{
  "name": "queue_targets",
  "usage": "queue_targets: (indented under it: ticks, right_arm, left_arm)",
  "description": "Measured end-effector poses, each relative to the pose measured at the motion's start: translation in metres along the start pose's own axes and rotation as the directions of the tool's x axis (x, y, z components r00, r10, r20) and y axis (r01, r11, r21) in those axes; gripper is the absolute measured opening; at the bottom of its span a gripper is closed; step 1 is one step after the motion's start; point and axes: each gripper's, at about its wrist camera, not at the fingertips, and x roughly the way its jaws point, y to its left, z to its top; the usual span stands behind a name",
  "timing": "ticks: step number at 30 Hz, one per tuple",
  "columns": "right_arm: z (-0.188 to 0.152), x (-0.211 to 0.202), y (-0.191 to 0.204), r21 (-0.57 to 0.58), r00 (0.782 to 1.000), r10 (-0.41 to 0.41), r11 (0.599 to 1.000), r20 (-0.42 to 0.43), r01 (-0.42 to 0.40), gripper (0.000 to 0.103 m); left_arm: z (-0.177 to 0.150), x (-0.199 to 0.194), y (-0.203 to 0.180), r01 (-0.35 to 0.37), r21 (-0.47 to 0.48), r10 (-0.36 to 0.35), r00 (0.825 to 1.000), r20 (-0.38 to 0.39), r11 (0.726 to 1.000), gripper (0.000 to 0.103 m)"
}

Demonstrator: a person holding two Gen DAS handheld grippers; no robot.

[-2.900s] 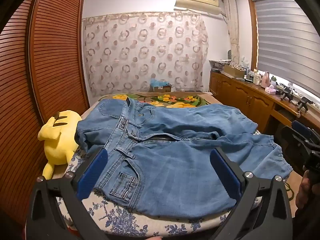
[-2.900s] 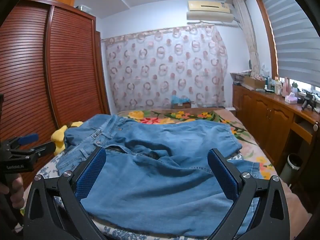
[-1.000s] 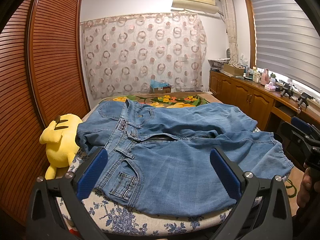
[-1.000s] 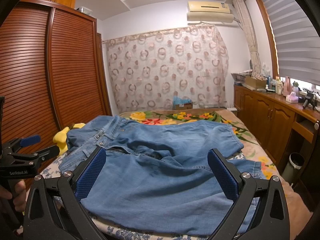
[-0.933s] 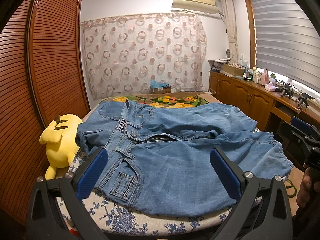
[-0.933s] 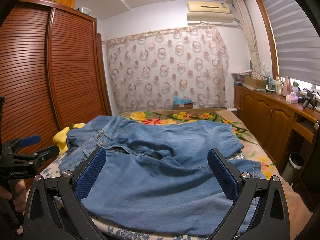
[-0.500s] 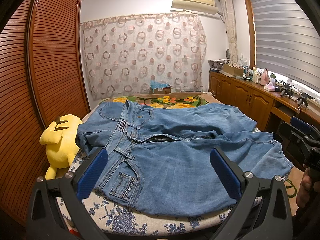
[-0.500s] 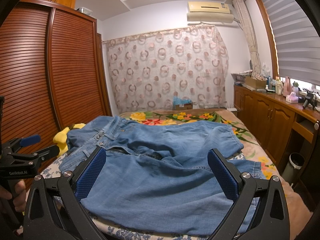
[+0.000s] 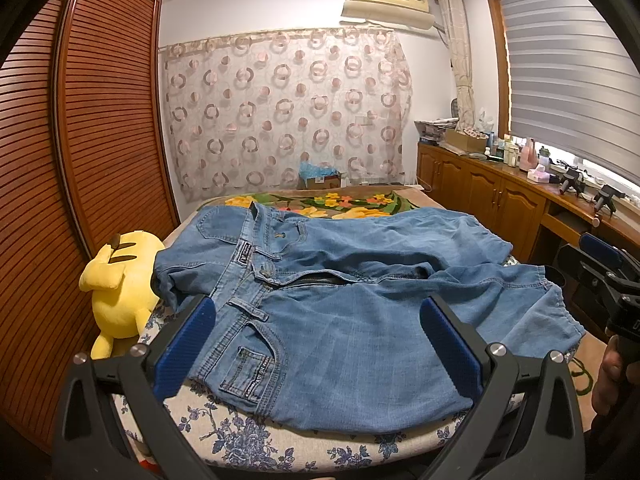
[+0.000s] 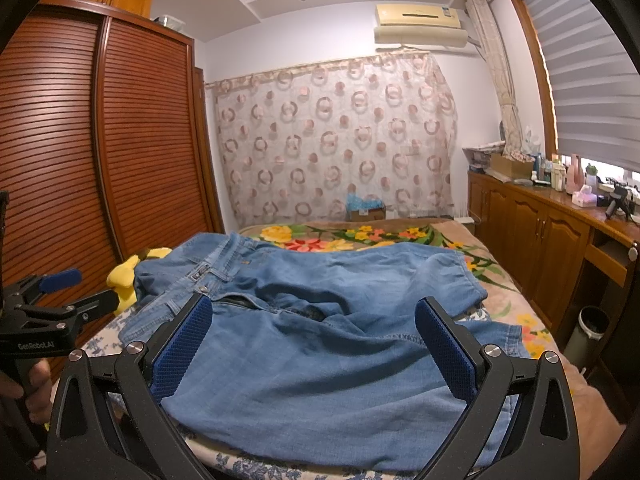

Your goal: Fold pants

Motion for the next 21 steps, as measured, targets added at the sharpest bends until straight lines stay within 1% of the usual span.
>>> queue_targets:
  ticks: [6, 9, 12, 14, 21]
  right_arm:
    - [-0.002, 0.002, -0.001, -0.001, 1.000, 0.004, 1.000, -0.019, -0.004, 0.103]
    - [-0.003, 0.000, 0.002, -0.004, 1.000, 0.000, 1.000, -0.030, 0.000, 0.103]
    - [-0.006, 0.016, -0.002, -0.002, 0.999, -0.004, 1.000, -0.053, 0.004, 0.103]
    - [-0.013, 0.018, -0.008, -0.002, 0.998, -0.006, 1.000, -0.066, 0.006, 0.103]
    - [-0.020, 0.026, -0.014, -0.010, 0.995, -0.014, 1.000, -0.104, 0.013, 0.103]
  left_arm:
    - [0.001, 0.003, -0.001, 0.006, 0.000, -0.006, 1.000, -0.028, 1.000, 0.103]
    - [-0.001, 0.011, 0.002, 0.016, -0.003, -0.017, 0.999, -0.049, 1.000, 0.103]
    - [-0.006, 0.022, 0.007, 0.026, -0.008, -0.026, 0.997, -0.070, 1.000, 0.103]
    - [-0.010, 0.027, 0.011, 0.032, -0.009, -0.032, 0.996, -0.083, 0.999, 0.103]
    - [-0.021, 0.041, 0.018, 0.050, -0.013, -0.051, 0.992, -0.119, 0.999, 0.103]
